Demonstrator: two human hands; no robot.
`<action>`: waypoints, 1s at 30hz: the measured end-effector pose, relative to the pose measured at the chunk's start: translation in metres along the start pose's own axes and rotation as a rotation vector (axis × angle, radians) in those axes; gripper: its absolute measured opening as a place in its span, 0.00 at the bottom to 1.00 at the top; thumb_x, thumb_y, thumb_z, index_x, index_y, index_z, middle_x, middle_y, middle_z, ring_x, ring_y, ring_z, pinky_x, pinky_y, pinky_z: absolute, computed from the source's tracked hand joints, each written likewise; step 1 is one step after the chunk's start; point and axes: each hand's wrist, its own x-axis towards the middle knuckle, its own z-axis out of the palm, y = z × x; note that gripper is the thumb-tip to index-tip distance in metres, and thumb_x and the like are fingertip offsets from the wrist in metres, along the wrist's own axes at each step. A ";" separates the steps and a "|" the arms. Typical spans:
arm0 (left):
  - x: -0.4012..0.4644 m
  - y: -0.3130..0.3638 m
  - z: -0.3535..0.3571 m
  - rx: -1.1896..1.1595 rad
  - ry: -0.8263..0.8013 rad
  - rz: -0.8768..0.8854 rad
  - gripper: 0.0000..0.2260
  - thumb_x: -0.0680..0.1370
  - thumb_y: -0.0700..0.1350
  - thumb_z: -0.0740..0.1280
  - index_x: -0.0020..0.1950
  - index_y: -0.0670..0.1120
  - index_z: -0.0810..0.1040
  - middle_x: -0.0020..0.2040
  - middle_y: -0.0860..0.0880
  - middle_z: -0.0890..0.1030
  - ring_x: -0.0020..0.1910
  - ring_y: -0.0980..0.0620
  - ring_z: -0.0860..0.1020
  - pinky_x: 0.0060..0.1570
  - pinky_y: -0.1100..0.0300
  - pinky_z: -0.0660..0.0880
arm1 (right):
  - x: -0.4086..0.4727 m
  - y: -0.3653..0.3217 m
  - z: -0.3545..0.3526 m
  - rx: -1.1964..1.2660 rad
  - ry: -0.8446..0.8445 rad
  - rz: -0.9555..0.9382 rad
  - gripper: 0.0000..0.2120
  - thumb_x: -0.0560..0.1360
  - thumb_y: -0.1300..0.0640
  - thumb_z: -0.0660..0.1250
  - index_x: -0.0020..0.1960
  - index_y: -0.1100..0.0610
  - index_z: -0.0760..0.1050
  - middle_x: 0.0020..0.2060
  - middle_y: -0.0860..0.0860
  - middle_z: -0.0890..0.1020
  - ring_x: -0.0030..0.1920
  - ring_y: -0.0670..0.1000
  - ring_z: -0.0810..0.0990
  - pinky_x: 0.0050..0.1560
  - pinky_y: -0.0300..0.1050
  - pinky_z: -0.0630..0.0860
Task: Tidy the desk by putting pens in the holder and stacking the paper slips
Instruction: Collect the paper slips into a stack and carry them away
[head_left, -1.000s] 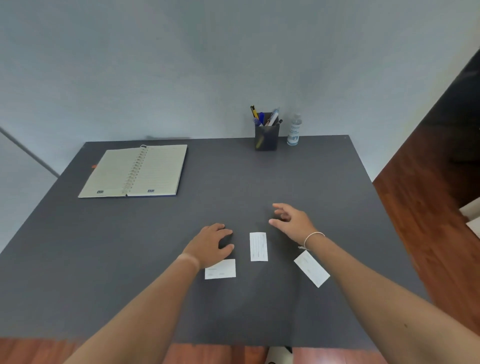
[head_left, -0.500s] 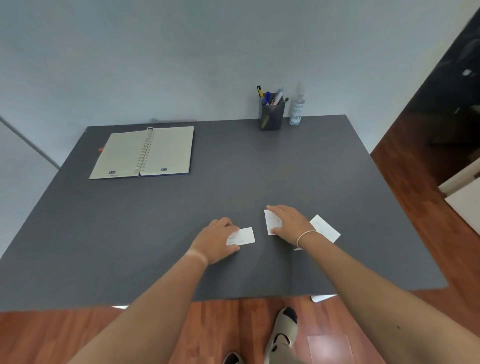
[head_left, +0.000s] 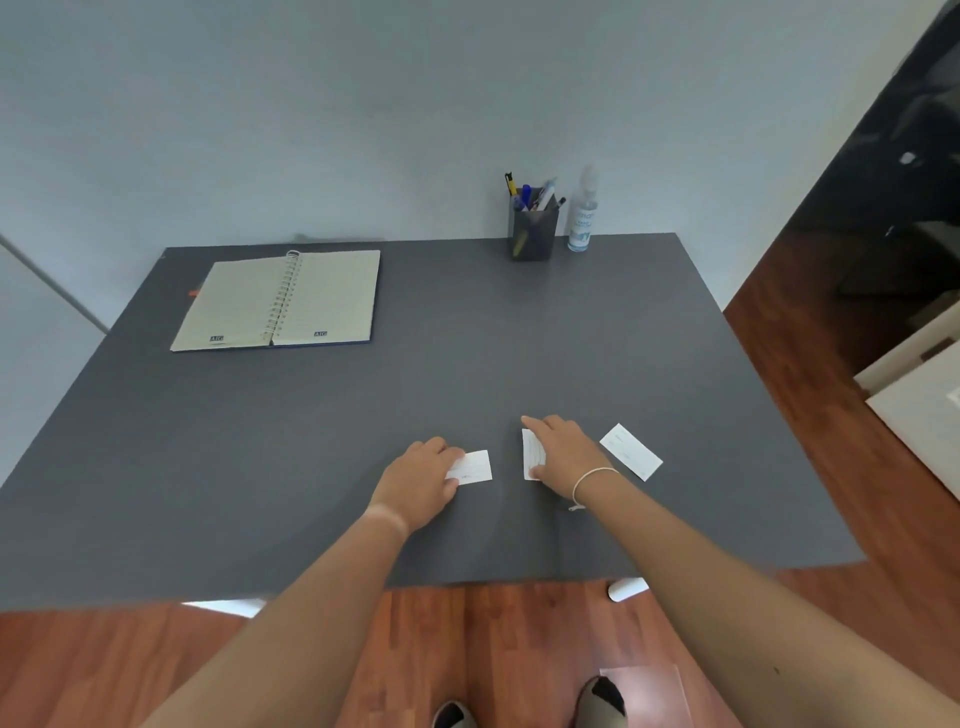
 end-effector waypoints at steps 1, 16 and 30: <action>0.000 0.002 0.000 0.007 0.005 -0.013 0.17 0.78 0.45 0.58 0.67 0.49 0.69 0.61 0.48 0.73 0.60 0.47 0.70 0.54 0.53 0.73 | 0.001 0.001 0.000 -0.006 -0.004 -0.007 0.32 0.74 0.59 0.64 0.75 0.51 0.54 0.69 0.53 0.66 0.67 0.56 0.65 0.64 0.47 0.67; 0.001 0.021 0.007 -0.124 0.066 -0.227 0.11 0.73 0.43 0.62 0.55 0.46 0.75 0.51 0.48 0.73 0.55 0.46 0.71 0.49 0.55 0.72 | 0.007 0.011 -0.005 -0.003 -0.045 -0.069 0.16 0.73 0.62 0.60 0.60 0.56 0.70 0.60 0.55 0.70 0.62 0.56 0.66 0.60 0.47 0.70; 0.005 0.026 -0.008 -0.690 0.068 -0.415 0.07 0.75 0.38 0.56 0.43 0.40 0.73 0.41 0.46 0.73 0.38 0.46 0.71 0.40 0.55 0.74 | -0.006 0.010 -0.025 0.466 -0.057 0.061 0.11 0.73 0.58 0.62 0.55 0.53 0.71 0.51 0.51 0.70 0.47 0.54 0.72 0.45 0.45 0.70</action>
